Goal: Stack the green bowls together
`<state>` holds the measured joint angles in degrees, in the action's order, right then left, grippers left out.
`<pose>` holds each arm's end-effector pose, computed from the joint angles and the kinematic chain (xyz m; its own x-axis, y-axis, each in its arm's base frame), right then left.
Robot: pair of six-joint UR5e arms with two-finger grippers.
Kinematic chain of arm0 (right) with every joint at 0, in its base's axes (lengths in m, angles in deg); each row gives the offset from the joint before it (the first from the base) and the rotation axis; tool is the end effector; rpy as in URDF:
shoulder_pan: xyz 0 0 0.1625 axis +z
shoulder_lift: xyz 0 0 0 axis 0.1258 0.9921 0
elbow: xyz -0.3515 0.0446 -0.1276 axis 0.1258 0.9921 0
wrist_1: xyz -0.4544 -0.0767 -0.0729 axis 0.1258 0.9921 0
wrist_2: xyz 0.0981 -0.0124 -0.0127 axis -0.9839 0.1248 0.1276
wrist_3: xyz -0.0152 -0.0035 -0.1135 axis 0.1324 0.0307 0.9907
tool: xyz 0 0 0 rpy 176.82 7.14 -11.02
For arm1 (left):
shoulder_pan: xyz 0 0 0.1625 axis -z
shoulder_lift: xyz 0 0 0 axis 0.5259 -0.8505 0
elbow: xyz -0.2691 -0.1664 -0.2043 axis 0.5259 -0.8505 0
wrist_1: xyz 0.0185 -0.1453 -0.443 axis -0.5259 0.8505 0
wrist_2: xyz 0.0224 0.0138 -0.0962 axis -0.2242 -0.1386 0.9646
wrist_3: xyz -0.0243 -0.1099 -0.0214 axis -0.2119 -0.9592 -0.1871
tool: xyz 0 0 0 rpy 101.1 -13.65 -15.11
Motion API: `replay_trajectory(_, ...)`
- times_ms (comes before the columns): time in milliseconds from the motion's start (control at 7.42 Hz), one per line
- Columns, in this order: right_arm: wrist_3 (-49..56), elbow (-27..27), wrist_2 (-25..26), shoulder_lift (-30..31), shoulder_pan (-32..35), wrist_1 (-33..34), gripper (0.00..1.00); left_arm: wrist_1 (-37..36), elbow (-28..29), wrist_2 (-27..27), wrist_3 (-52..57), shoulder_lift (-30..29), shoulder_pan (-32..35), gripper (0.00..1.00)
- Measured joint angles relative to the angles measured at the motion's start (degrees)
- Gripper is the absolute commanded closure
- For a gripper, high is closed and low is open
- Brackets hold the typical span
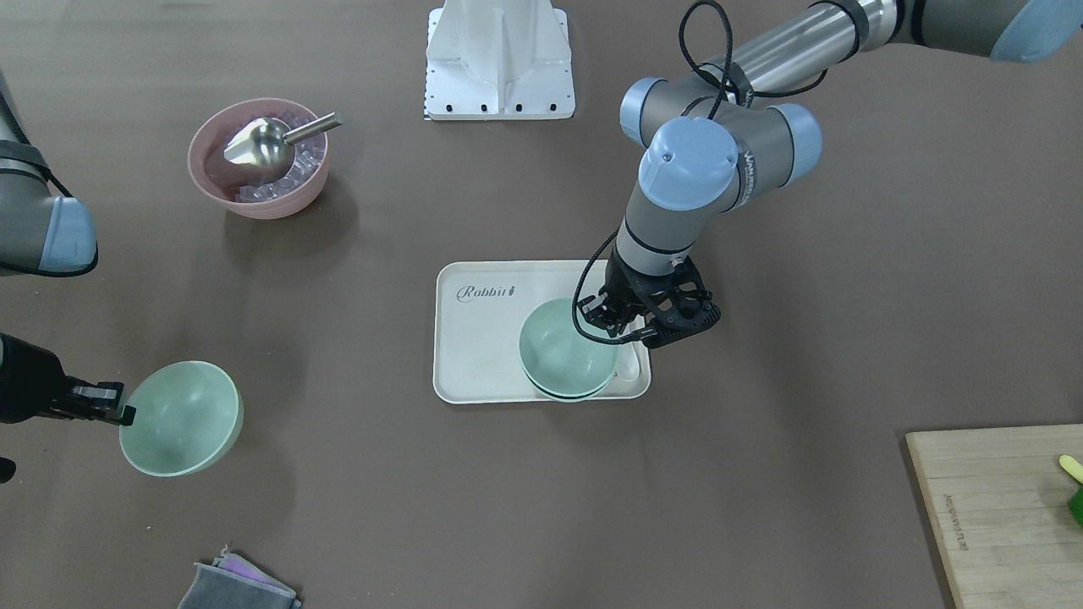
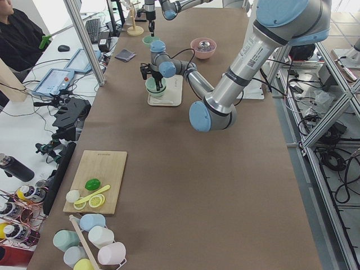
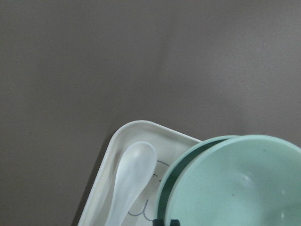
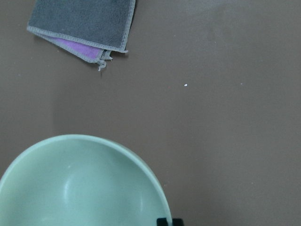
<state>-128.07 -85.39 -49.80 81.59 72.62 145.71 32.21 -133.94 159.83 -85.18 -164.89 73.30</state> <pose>-0.2629 -0.6923 0.4084 0.5835 0.0562 0.8101 -0.0422 0.9984 -0.0389 0.5082 -0.5652 0.1767 0.5689 -0.3391 -0.7493 0.3054 0.9330 -0.1904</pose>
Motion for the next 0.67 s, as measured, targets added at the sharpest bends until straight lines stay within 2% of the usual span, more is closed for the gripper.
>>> replay_trajectory(674,0.0,0.0,0.1,0.1,0.0,0.0,1.00,0.4,0.2,0.0,0.0,0.1,-0.1,1.00)
